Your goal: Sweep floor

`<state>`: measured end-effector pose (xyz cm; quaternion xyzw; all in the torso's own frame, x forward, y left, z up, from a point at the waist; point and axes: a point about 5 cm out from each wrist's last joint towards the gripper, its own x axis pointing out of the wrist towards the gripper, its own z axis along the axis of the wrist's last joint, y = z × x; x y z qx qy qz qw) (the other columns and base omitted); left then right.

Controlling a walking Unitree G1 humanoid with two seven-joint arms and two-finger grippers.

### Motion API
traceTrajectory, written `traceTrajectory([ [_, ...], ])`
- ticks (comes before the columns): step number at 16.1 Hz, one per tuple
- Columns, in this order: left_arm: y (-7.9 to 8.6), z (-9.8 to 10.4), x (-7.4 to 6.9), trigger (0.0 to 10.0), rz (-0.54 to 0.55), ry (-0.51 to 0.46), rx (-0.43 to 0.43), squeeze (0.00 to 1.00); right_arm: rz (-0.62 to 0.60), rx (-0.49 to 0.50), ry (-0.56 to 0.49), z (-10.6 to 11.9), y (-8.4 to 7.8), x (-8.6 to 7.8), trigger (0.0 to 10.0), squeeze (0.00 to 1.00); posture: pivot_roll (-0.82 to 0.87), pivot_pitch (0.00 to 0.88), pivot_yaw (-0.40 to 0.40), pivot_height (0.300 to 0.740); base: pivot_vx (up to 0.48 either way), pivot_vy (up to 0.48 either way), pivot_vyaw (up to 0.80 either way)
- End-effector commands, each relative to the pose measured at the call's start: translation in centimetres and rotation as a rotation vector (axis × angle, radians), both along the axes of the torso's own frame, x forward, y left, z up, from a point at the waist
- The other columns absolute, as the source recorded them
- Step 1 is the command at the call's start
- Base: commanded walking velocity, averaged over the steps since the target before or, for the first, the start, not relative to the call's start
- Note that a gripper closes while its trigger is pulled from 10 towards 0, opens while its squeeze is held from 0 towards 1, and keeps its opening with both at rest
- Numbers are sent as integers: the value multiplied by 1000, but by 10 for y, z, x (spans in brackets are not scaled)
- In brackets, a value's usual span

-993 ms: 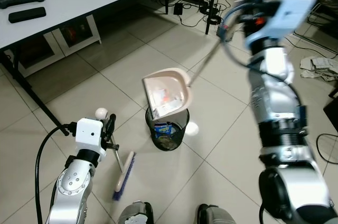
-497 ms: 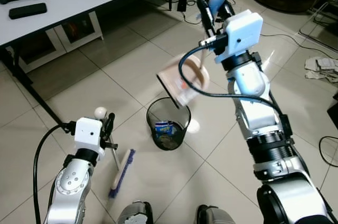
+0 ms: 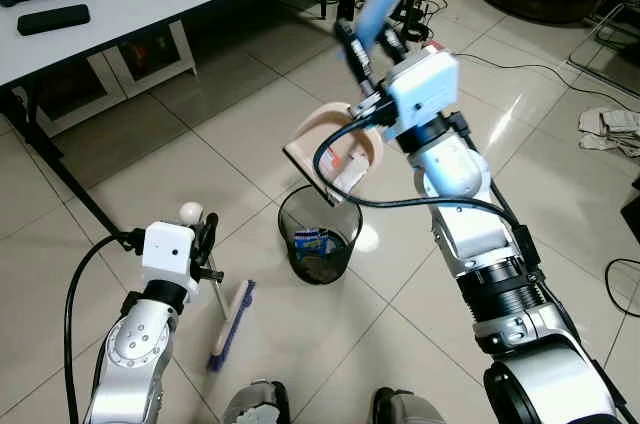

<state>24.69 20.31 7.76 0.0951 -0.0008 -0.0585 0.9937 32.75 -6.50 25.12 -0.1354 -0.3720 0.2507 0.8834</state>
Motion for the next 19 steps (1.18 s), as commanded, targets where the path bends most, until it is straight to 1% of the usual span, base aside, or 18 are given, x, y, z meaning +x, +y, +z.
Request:
traceTrajectory([
  [1,0,0,1,10000,-4,-3,8,0,53,28,-74,13,3,-10,10000,0,37,129,31,740,0,0,0],
  [2,-1,0,1,10000,-6,0,8,0,73,31,-50,11,5,-10,10000,0,35,130,30,740,0,0,0],
  [4,-2,-1,2,10000,-14,4,9,0,101,-3,-38,7,8,-13,10000,0,31,129,29,740,0,0,0],
  [5,-3,-1,2,10000,-15,4,7,0,114,15,-27,7,8,-13,10000,0,28,129,28,740,0,0,0],
  [7,-3,-1,3,10000,-15,3,4,0,126,-3,-32,7,10,-15,10000,0,28,129,27,740,0,0,0],
  [10,-3,-2,4,10000,-16,2,3,0,136,0,-35,8,10,-16,10000,0,28,129,27,740,0,0,0],
  [13,-1,0,7,10000,-14,-4,9,0,157,-16,-58,11,13,-18,10000,0,33,117,29,740,0,0,0],
  [15,-1,2,10,10000,-14,-7,7,0,164,-14,-55,12,14,-19,10000,0,39,110,28,740,0,0,0],
  [16,-1,1,10,10000,-13,-7,7,0,162,-1,-43,11,13,-19,10000,0,40,109,27,740,0,0,0],
  [17,-1,1,10,10000,-11,-6,3,0,151,33,-14,11,10,-17,10000,0,40,109,27,740,0,0,0],
  [18,-1,1,10,10000,-12,-6,3,0,139,16,-16,11,9,-15,10000,0,37,109,28,740,0,0,0],
  [19,-1,1,11,10000,-14,-4,2,0,136,53,8,11,6,-14,10000,0,37,112,26,740,0,0,0],
])
